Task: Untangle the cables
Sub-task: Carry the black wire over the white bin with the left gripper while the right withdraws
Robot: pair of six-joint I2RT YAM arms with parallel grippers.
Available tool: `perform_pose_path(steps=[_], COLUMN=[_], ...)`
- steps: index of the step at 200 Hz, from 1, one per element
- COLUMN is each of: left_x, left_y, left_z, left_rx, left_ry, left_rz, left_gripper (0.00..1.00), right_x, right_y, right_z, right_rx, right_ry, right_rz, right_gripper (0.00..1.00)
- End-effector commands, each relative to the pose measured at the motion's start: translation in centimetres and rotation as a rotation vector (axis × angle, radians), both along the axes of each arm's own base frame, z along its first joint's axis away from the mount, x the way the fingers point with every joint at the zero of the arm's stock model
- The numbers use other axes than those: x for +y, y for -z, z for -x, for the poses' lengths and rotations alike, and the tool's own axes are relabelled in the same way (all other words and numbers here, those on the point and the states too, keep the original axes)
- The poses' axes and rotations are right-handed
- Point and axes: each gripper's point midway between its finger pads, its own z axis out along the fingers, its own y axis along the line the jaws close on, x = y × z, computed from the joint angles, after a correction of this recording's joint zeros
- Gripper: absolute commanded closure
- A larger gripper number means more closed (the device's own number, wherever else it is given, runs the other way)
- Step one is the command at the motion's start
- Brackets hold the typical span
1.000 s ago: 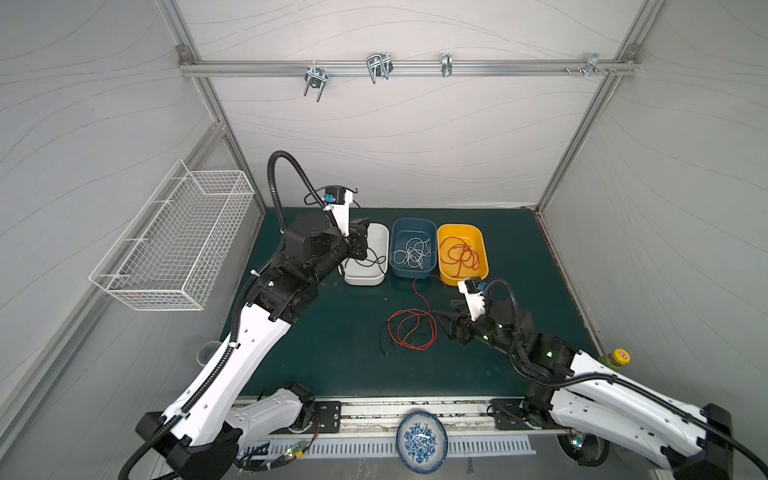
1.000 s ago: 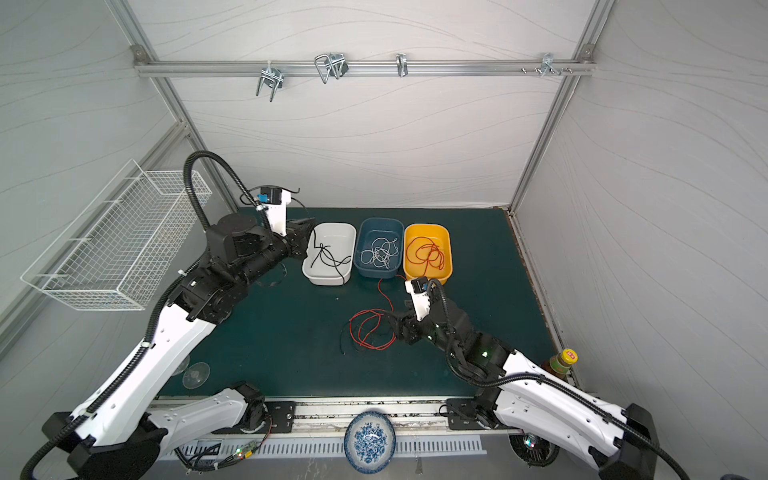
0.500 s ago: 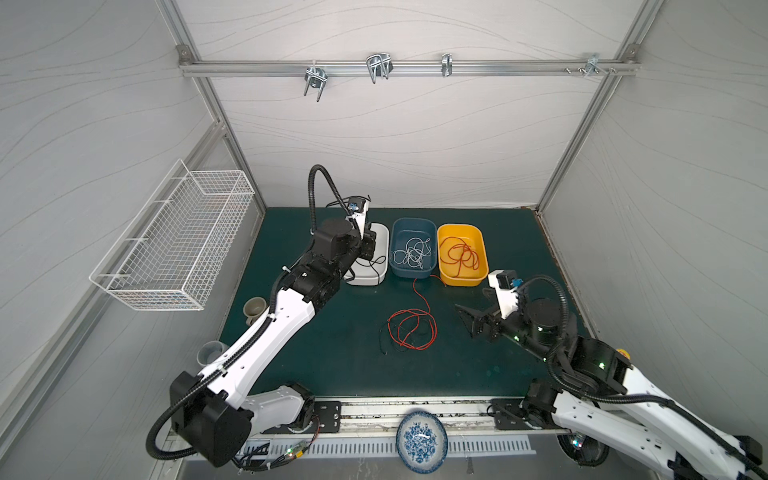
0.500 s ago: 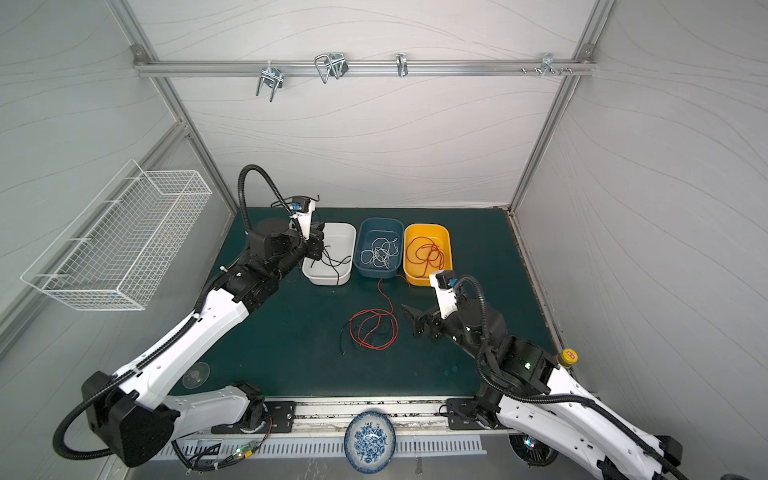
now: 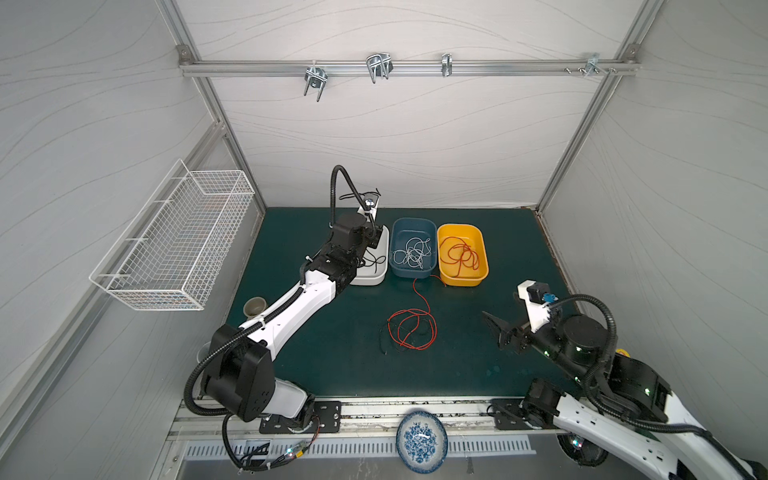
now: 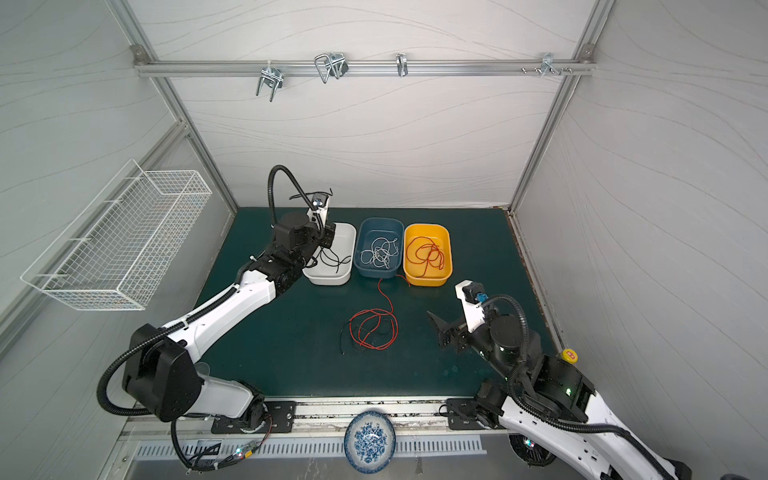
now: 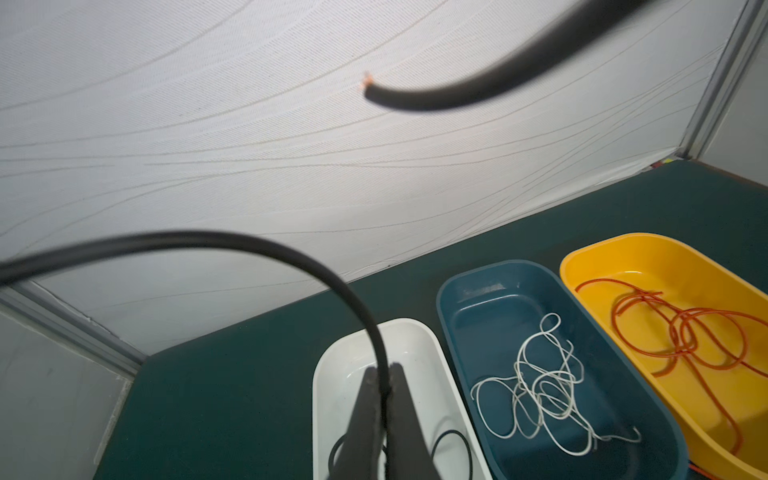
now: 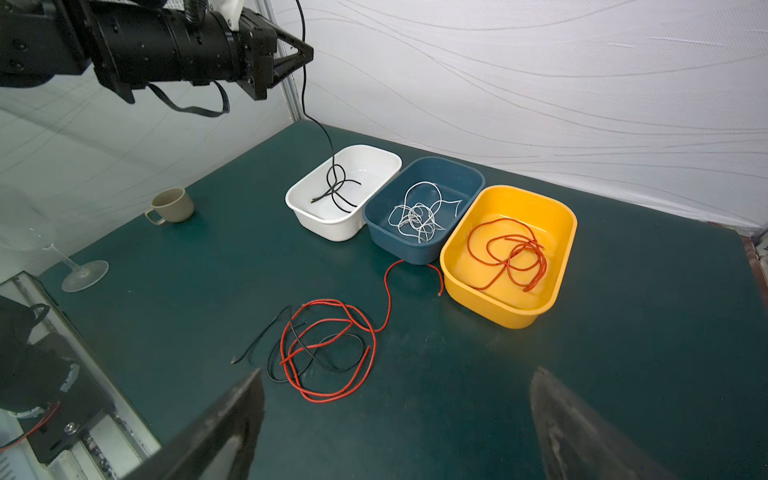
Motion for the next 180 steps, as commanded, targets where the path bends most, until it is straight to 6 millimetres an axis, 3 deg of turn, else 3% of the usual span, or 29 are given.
perform_pose_path(steps=[1,61,107,180], left_x=[0.5,0.5,0.8,1.5], left_y=[-2.9,3.1,8.7,12.9], left_z=[-1.6,-3.4,-3.1,-2.6], left_rx=[-0.121,-0.054,0.051,0.124], left_ry=[-0.044,-0.081,-0.099,-0.107], left_rz=[-0.022,-0.072,-0.059,-0.042], left_gripper=[1.0,1.0,1.0,1.0], right_x=[-1.0,-0.8,-0.6,-0.4], right_y=[1.7,1.8,2.0,2.2], right_z=[0.2,0.7,0.8,1.0], right_rx=[-0.007,-0.03,-0.034,-0.033], right_ry=[0.014,-0.019,-0.034,-0.051], right_rz=[0.044,0.017,0.024,0.027], right_gripper=[0.01,0.01,0.01,0.01])
